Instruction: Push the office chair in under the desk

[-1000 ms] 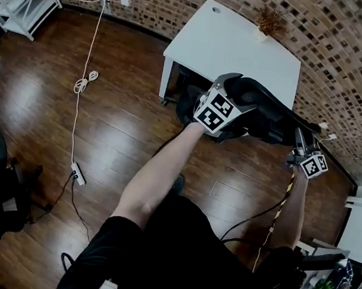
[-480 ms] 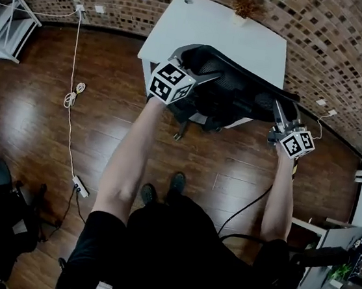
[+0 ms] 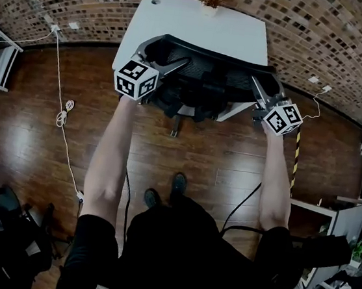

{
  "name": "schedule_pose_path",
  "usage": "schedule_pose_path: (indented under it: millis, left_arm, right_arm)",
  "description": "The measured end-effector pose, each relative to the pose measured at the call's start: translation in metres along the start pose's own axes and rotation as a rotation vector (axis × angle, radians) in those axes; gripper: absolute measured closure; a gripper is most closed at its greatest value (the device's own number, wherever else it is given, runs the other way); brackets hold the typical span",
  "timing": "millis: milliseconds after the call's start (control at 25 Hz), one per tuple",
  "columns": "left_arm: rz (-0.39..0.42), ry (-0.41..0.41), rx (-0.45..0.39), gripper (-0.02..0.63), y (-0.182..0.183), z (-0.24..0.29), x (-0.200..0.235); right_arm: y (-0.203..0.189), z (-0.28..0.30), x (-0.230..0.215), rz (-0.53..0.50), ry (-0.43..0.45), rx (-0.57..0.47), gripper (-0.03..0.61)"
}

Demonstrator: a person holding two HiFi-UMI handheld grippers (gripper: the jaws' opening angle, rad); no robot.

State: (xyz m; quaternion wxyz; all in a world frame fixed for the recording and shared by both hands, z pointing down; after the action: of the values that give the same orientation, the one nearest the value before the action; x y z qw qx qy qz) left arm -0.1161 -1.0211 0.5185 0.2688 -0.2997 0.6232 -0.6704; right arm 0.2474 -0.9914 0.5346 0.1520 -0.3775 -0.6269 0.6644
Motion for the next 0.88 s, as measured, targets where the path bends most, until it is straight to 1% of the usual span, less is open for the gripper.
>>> schedule_pose_path:
  millis: [200,440,600,680,720,760,800,840,880]
  left_arm:
    - [-0.001,-0.008,-0.017,0.129,0.007,0.006,0.004]
    - [-0.004,0.003,-0.025,0.13,0.0,0.004,-0.005]
    - [-0.002,-0.003,-0.016,0.129,0.001,0.007,-0.011]
    - [-0.006,-0.015,-0.027,0.129,0.002,0.007,-0.016]
    - [-0.021,-0.016,-0.041,0.129,0.003,0.004,-0.018]
    - [-0.051,-0.007,-0.061,0.129,0.004,-0.002,-0.02]
    - [-0.086,0.019,-0.085,0.139,0.005,-0.01,-0.022]
    - [-0.115,0.062,-0.114,0.162,0.007,-0.022,-0.025]
    - [-0.135,0.115,-0.148,0.169,0.009,-0.036,-0.028]
  right_arm:
    - [0.006,0.004,-0.004,-0.032,0.016,-0.03,0.337]
    - [0.004,0.0,-0.005,-0.064,0.054,-0.044,0.337]
    - [0.006,-0.008,-0.003,-0.087,0.031,-0.053,0.333]
    - [0.006,-0.014,-0.001,-0.093,0.031,-0.049,0.333]
    - [0.006,-0.018,0.0,-0.084,0.039,-0.043,0.333]
    - [0.007,-0.022,0.0,-0.066,0.049,-0.041,0.334]
    - [0.008,-0.029,0.0,-0.041,0.052,-0.049,0.335]
    - [0.012,-0.037,-0.002,-0.015,0.042,-0.07,0.338]
    - [0.017,-0.047,-0.005,0.009,0.018,-0.106,0.348]
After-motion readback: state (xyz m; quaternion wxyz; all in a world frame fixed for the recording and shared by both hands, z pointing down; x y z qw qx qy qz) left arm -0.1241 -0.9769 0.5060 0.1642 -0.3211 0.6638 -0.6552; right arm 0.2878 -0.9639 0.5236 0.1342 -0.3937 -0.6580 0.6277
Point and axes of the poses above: the fingertips, and each gripper's own axes: z forward along the fingers, x to its left, y out of its top, the point moved 9 cm from there along -z, backward along the fingers, and after that the axes turned 4 degrees about z, right-handed, at the moved point
